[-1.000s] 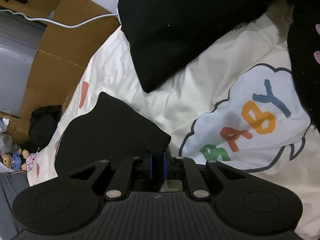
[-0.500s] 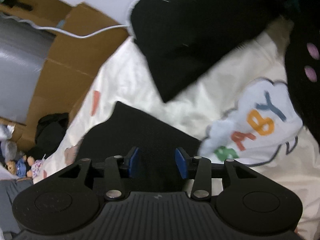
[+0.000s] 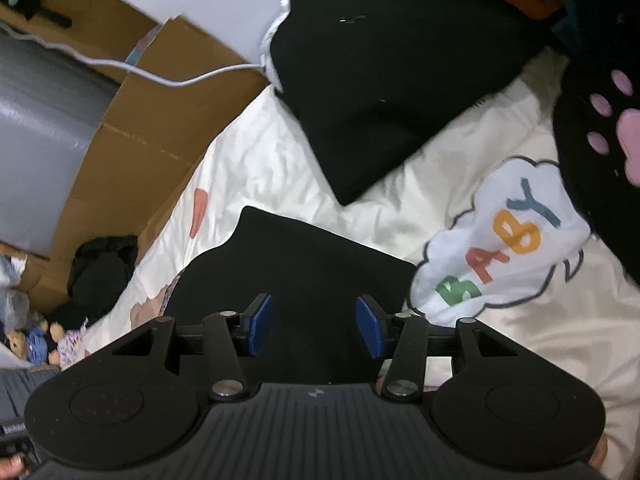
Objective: Fold clothes
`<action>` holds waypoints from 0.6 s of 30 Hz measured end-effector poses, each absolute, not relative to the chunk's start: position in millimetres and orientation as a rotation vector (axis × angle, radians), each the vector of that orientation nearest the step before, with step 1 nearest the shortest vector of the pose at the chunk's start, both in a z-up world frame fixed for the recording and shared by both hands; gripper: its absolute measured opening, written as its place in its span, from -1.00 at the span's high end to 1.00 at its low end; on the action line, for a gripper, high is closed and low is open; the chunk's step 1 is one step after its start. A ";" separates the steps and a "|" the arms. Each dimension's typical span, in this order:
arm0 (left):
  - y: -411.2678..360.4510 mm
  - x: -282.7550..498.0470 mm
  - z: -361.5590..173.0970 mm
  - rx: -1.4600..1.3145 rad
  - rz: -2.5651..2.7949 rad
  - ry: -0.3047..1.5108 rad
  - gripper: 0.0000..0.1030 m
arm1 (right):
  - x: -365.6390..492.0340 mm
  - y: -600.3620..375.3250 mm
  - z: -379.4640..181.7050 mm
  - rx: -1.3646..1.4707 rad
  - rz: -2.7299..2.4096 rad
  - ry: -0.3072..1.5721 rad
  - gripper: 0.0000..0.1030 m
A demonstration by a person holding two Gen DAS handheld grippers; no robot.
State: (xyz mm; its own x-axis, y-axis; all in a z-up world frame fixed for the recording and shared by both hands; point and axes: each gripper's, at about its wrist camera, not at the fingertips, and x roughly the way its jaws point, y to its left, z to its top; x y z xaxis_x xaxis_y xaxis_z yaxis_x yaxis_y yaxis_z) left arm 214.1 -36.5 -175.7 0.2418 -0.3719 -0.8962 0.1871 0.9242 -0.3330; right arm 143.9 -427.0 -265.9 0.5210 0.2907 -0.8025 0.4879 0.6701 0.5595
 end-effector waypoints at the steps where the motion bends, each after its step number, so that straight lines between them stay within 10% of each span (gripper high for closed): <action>1: -40.2 221.4 -177.4 -0.157 -0.396 1.266 0.64 | 141.5 -428.3 -267.0 0.867 -0.146 1.045 0.00; 18: -109.1 293.5 -234.2 -0.021 -0.609 1.226 0.60 | 121.3 -445.6 -283.8 0.887 -0.214 1.006 -0.02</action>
